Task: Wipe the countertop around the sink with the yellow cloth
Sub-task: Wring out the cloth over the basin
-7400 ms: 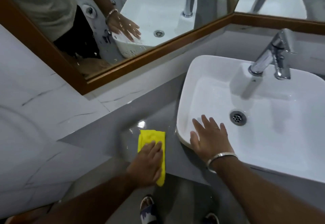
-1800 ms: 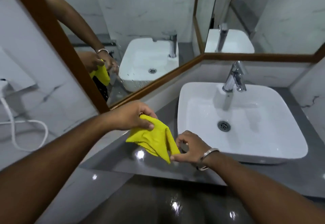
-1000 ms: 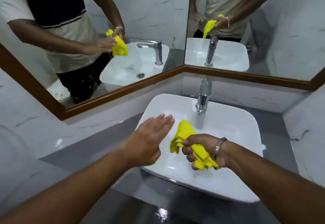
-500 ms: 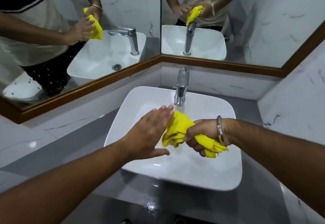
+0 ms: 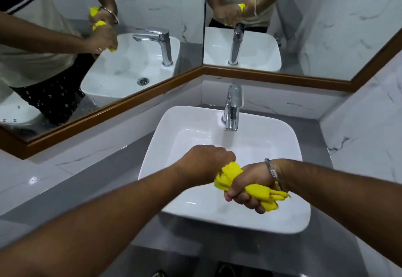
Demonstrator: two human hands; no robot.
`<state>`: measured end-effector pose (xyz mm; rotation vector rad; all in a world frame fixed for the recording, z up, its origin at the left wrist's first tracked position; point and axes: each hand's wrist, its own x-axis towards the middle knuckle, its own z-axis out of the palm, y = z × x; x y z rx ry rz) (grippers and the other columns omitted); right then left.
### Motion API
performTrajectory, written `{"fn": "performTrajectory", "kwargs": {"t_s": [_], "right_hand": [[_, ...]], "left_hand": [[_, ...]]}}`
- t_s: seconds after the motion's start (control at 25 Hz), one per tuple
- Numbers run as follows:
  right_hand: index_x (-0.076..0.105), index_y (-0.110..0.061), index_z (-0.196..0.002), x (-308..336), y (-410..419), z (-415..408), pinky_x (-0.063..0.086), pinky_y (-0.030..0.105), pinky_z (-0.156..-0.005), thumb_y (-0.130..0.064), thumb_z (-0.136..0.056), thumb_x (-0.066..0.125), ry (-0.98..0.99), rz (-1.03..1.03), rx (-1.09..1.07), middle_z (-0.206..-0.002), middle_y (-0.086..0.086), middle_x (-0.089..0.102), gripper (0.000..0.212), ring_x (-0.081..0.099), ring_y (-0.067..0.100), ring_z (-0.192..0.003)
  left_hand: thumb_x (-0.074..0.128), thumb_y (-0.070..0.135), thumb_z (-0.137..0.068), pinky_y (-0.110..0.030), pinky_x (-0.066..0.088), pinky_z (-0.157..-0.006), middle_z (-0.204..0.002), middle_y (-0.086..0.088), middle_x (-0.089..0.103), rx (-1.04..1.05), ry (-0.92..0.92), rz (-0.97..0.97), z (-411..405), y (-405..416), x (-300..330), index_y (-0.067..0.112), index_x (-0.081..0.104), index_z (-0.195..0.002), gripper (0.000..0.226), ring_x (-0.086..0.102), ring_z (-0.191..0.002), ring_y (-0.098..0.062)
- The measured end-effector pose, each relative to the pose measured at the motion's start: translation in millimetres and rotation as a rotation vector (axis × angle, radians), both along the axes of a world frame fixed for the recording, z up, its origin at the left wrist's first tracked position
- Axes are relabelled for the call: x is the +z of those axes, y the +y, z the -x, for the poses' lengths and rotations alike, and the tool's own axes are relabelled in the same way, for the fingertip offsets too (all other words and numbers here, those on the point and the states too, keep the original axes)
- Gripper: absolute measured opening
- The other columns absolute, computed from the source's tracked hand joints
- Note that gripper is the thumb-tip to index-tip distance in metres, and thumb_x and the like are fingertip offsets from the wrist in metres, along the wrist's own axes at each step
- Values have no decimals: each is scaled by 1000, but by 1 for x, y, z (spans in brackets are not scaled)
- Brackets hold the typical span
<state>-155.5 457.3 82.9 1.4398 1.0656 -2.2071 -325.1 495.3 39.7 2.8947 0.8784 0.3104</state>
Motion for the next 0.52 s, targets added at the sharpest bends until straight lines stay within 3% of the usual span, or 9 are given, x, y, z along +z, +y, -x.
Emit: {"fn": "performTrajectory", "kwargs": {"t_s": [0.04, 0.12, 0.2, 0.24, 0.32, 0.4, 0.48, 0.52], "right_hand": [[53, -15, -83, -5, 3, 1, 38, 20, -48, -28, -71, 65, -44, -2, 0, -54, -3, 48, 21, 44, 11, -45], [57, -15, -82, -19, 15, 10, 42, 23, -54, -33, -67, 68, -228, -133, 113, -59, 1, 53, 26, 48, 16, -49], [62, -11, -75, -37, 31, 21, 49, 31, -59, -40, -60, 68, -454, -474, 324, -67, 8, 63, 33, 56, 24, -55], [63, -12, -72, -43, 38, 25, 50, 31, -58, -39, -62, 65, -543, -666, 419, -68, 7, 65, 29, 59, 25, -57], [62, -17, -77, -51, 47, 25, 46, 29, -59, -35, -73, 58, -688, -1026, 569, -72, 3, 65, 19, 63, 25, -67], [61, -21, -82, -63, 48, 11, 39, 28, -56, -31, -74, 59, -706, -1444, 691, -76, 1, 66, 13, 64, 26, -71], [59, -22, -67, -85, 50, -5, 30, 24, -45, -24, -58, 73, -637, -1835, 768, -57, 0, 62, 16, 60, 24, -49], [58, -22, -62, -95, 50, -11, 27, 22, -41, -21, -52, 76, -585, -1884, 777, -48, -1, 57, 21, 55, 23, -40]], "left_hand": [[57, 30, -84, -32, 41, -55, -85, -2, 66, -4, 213, 65, 0, 5, 7, 21, 56, -92, 12, 64, -75, -28], [58, 31, -83, -31, 39, -57, -86, -2, 67, -3, 472, 79, -2, 16, 14, 19, 58, -90, 14, 64, -74, -28], [61, 30, -81, -29, 40, -58, -74, 1, 63, 65, 546, 156, -5, 25, 12, 17, 54, -75, 15, 59, -67, -26], [61, 30, -82, -29, 41, -58, -67, 1, 57, 119, 551, 285, -5, 32, 6, 15, 50, -69, 22, 55, -64, -25], [63, 30, -82, -28, 40, -58, -57, -1, 50, 197, 457, 670, -1, 43, -11, 14, 46, -60, 32, 50, -58, -25], [64, 28, -78, -27, 38, -53, -54, -3, 49, 280, 242, 1062, -1, 39, -25, 13, 47, -58, 30, 45, -52, -24], [63, 20, -79, -24, 31, -47, -54, -5, 45, 377, 26, 1393, -8, 25, -40, 14, 45, -61, 26, 37, -46, -22], [63, 17, -80, -23, 27, -46, -54, -4, 42, 430, -56, 1535, -12, 17, -51, 14, 43, -64, 26, 35, -44, -20]]}}
